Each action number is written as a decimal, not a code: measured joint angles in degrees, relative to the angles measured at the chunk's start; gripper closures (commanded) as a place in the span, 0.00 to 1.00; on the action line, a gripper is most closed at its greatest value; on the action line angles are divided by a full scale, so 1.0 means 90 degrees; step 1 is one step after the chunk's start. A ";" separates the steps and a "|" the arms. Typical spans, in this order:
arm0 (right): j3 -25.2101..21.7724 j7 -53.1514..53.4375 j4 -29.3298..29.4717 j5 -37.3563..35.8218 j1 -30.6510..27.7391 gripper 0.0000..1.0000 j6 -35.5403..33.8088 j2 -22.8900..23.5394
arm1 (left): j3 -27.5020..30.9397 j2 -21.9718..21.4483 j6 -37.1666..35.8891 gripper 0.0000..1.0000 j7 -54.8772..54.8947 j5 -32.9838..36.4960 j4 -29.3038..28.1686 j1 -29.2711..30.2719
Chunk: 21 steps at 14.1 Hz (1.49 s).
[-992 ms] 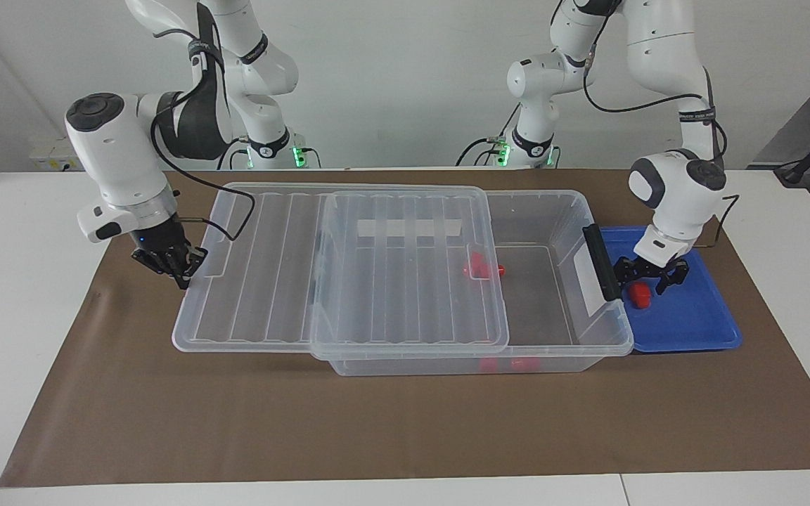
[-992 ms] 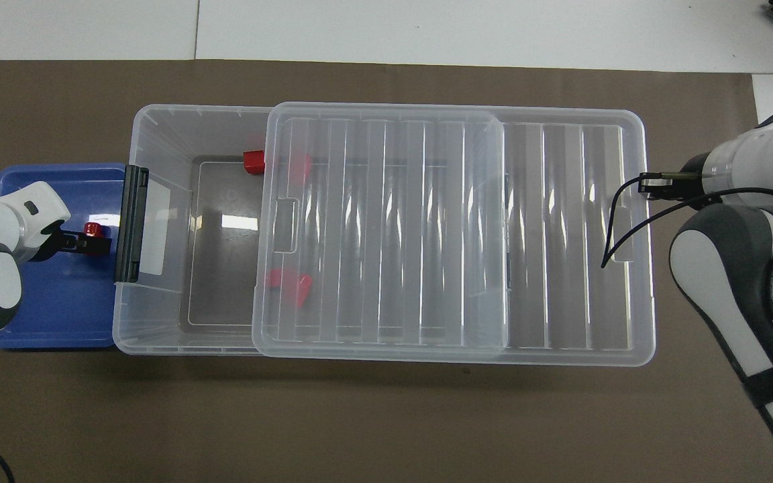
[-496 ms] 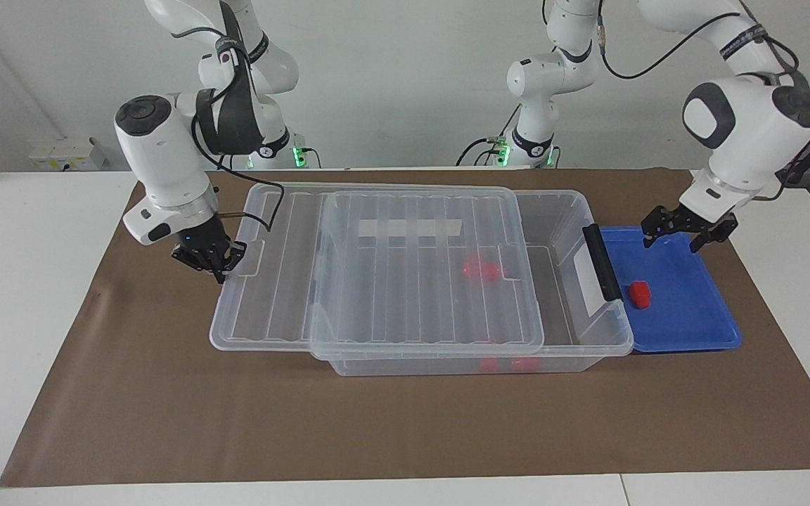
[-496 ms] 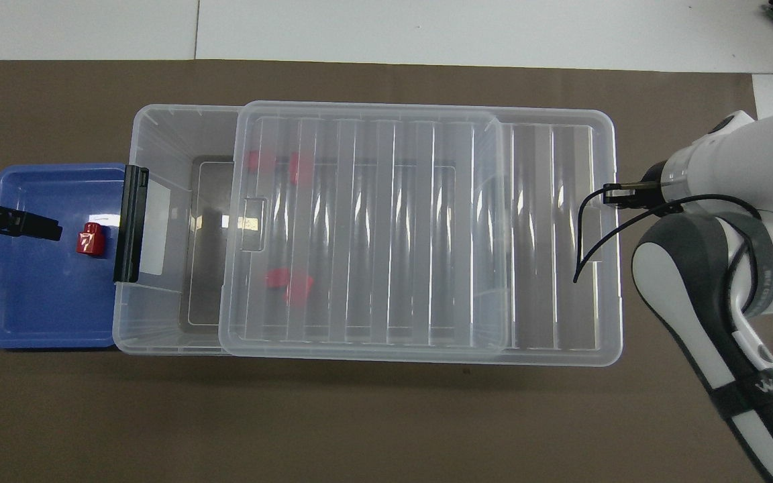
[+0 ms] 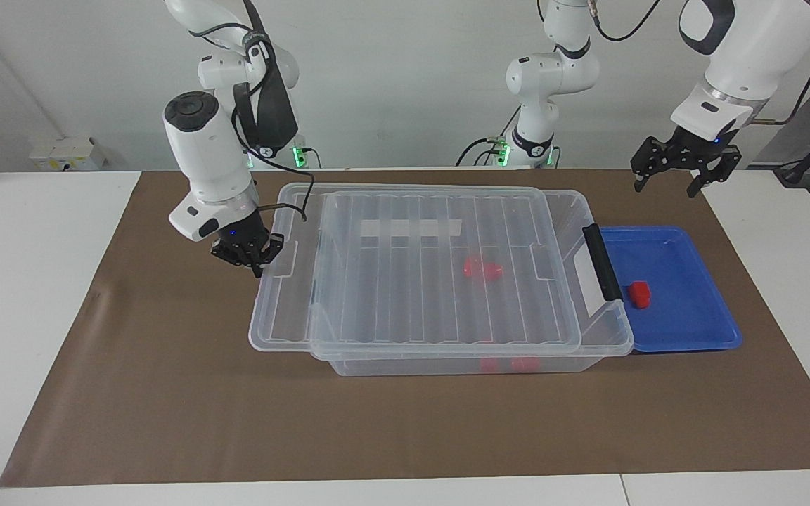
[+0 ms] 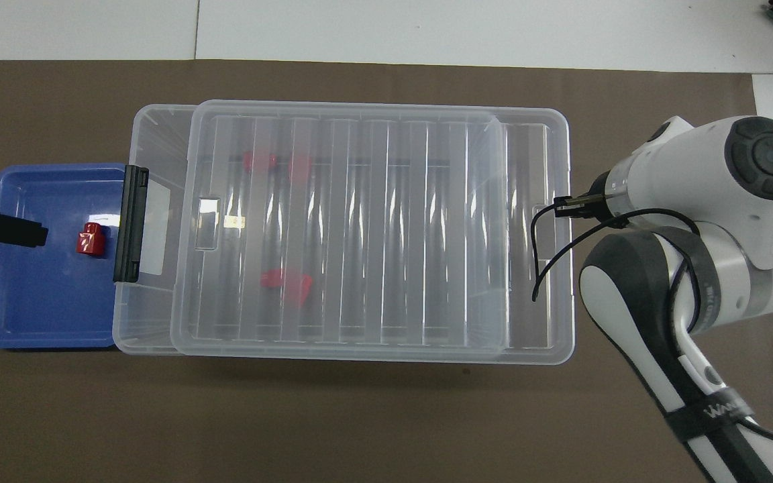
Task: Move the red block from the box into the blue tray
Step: 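Slide the lid shut with the right gripper while the left gripper rises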
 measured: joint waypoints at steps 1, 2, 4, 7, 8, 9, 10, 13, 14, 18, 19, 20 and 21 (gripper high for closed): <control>0.0000 0.0000 0.0000 0.0009 0.0091 1.00 -0.0004 -0.0005 | 0.0004 0.0003 0.0000 0.00 -0.0003 0.0000 -0.0018 0.0001; 0.0001 0.0000 -0.0001 0.0013 0.0178 1.00 -0.0007 -0.0010 | 0.0010 0.0006 0.0000 0.00 -0.0003 0.0000 -0.0043 0.0003; 0.0003 0.0000 -0.0013 0.0023 0.0345 1.00 -0.0010 -0.0016 | -0.0011 0.0009 0.0011 0.00 -0.0003 -0.0010 -0.0081 -0.0010; 0.0003 0.0000 -0.0023 0.0024 0.0418 1.00 -0.0010 -0.0032 | -0.0231 0.0008 0.0028 0.00 -0.0633 -0.0041 -0.0082 -0.0379; 0.0002 0.0000 -0.0026 0.0024 0.0421 1.00 -0.0010 -0.0032 | -0.0295 0.0007 0.0037 0.00 -0.1000 -0.0041 -0.0081 -0.0559; 0.0001 0.0000 -0.0028 0.0024 0.0429 1.00 -0.0010 -0.0034 | -0.0349 0.0007 0.0041 0.00 -0.1230 -0.0041 -0.0082 -0.0718; -0.0001 0.0000 -0.0030 0.0024 0.0455 1.00 -0.0010 -0.0039 | -0.0384 0.0007 0.0041 0.00 -0.1332 -0.0041 -0.0086 -0.0867; 0.0003 0.0000 -0.0046 0.0025 0.0574 1.00 -0.0011 -0.0046 | -0.0411 0.0006 0.0052 0.00 -0.1398 -0.0041 -0.0113 -0.1102; 0.0003 0.0000 -0.0051 0.0026 0.0606 1.00 -0.0011 -0.0046 | -0.0409 0.0005 0.0055 0.00 -0.1406 -0.0041 -0.0116 -0.1148; 0.0005 0.0000 -0.0062 0.0027 0.0689 1.00 -0.0010 -0.0046 | -0.0330 0.0003 0.0067 0.00 -0.1847 -0.0041 -0.0119 -0.1432; 0.0005 0.0000 -0.0064 0.0027 0.0698 1.00 -0.0010 -0.0047 | -0.0258 0.0003 0.0071 0.00 -0.1900 -0.0041 -0.0119 -0.1531; 0.0005 0.0000 -0.0067 0.0027 0.0703 1.00 -0.0010 -0.0047 | -0.0206 0.0003 0.0075 0.00 -0.1925 -0.0041 -0.0119 -0.1596; 0.0005 0.0000 -0.0069 0.0028 0.0703 1.00 -0.0010 -0.0047 | -0.0179 0.0001 0.0081 0.00 -0.1932 -0.0041 -0.0119 -0.1623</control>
